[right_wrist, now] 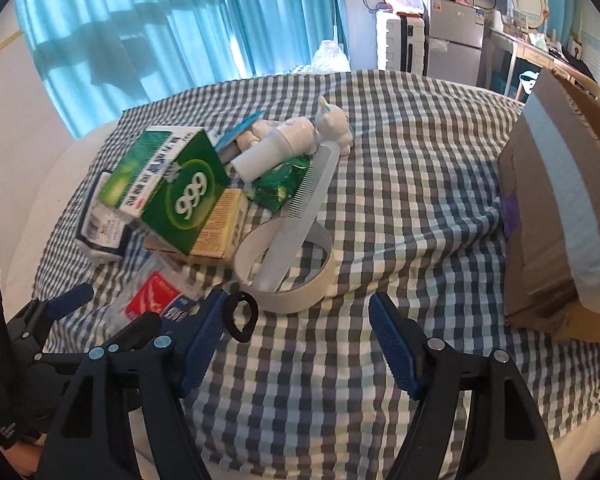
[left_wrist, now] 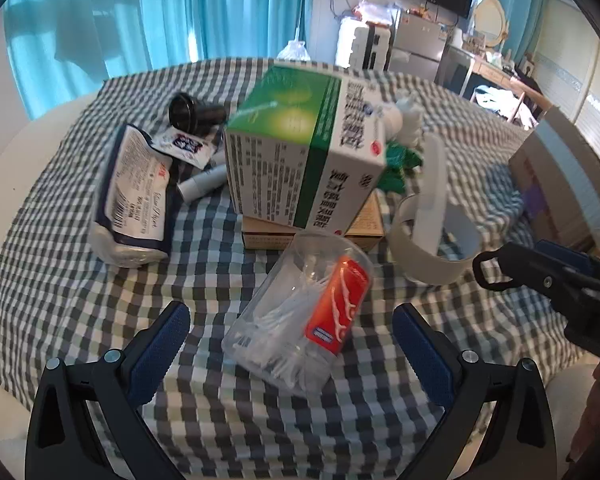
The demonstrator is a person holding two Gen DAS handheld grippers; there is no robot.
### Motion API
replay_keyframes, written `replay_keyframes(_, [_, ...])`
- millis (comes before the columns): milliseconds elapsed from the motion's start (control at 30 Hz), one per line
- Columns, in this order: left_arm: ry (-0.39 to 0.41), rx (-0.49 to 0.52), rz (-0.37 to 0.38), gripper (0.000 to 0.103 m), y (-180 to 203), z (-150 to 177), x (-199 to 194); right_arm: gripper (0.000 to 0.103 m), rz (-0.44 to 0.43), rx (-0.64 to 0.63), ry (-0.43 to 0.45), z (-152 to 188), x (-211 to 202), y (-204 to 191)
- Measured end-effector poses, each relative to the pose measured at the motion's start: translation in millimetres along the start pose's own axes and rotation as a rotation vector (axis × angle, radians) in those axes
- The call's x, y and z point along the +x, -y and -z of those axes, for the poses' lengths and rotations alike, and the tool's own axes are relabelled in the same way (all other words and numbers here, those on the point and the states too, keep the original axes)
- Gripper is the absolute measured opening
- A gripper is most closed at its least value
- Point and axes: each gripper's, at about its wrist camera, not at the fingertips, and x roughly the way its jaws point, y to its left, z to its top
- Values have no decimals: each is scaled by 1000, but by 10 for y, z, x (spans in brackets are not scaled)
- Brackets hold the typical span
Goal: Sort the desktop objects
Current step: 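Grasp the clear swab container with the left tool while the right tool grasps the tape roll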
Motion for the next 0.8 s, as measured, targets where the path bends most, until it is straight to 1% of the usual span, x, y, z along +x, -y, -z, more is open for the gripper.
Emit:
replay_keyframes(200, [-40, -3, 1, 103, -33, -33, 286, 72, -2, 30, -43, -68, 273, 107])
replay_keyframes(367, [-69, -6, 3, 102, -57, -22, 463, 72, -1, 53, -62, -84, 413, 192])
replay_keyframes(433, [-74, 1, 25, 92, -55, -13, 501, 72, 0, 69, -68, -105, 478, 238])
replay_keyframes(500, [-77, 11, 28, 84, -39, -3, 534, 72, -9, 101, -73, -138, 543, 304])
replay_keyframes(600, [-63, 37, 23, 79, -29, 22, 534, 72, -34, 144, -93, -167, 658, 363])
replay_keyframes(633, [-59, 37, 25, 78, -38, 20, 535, 66, -47, 159, -107, -165, 712, 376])
replay_keyframes(667, [-59, 31, 30, 78, -51, 19, 533, 52, -62, 174, -127, -155, 771, 385])
replay_keyframes(733, [-58, 17, 36, 76, -82, 19, 516, 40, -75, 192, -150, -130, 839, 393])
replay_keyframes(767, [-61, 12, 40, 76, -100, 18, 512, 30, -70, 187, -139, -120, 834, 391])
replay_keyframes(800, [-63, 10, 40, 75, -109, 10, 509, 24, -70, 181, -134, -119, 826, 393])
